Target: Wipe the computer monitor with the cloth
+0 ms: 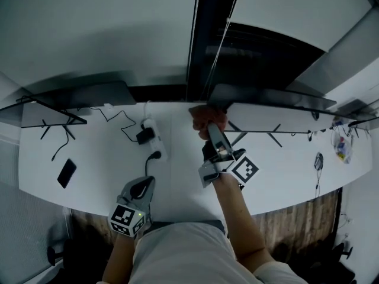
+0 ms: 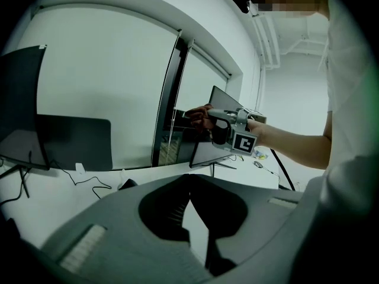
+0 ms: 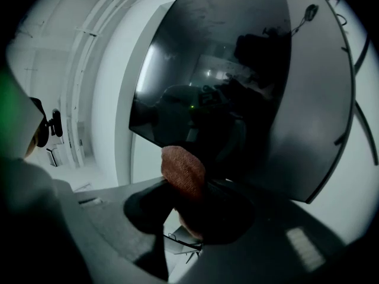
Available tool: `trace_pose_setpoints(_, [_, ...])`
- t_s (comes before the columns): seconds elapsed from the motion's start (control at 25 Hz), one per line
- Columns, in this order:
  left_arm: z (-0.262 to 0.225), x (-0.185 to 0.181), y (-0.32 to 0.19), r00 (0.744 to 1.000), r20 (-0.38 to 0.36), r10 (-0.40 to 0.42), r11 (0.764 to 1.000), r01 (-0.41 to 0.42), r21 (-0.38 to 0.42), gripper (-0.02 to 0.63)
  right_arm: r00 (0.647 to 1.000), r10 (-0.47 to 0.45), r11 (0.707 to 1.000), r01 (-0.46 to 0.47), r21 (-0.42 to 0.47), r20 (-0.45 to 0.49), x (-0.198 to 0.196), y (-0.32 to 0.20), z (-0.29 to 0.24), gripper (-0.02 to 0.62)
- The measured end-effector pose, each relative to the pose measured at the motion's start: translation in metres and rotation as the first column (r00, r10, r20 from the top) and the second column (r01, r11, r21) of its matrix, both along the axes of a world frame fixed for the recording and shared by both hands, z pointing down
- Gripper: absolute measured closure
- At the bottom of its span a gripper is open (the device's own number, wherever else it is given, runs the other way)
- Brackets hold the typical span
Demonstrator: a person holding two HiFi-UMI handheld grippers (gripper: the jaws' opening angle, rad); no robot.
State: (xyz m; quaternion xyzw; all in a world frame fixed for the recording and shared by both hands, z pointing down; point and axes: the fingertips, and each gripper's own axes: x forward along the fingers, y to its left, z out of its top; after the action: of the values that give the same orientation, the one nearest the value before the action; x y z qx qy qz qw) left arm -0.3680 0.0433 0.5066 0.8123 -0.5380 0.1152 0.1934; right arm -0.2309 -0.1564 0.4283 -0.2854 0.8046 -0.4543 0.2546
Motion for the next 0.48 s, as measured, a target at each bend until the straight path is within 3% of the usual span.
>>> trace_pose_setpoints(0.48, [0.018,0.001,0.026,0.997,0.013,-0.076,0.995,0.076,-0.06,0.597,0.999,0.035,0.989,-0.038,-0.14,-0.026,-0.004,-0.008,0.078,0.466])
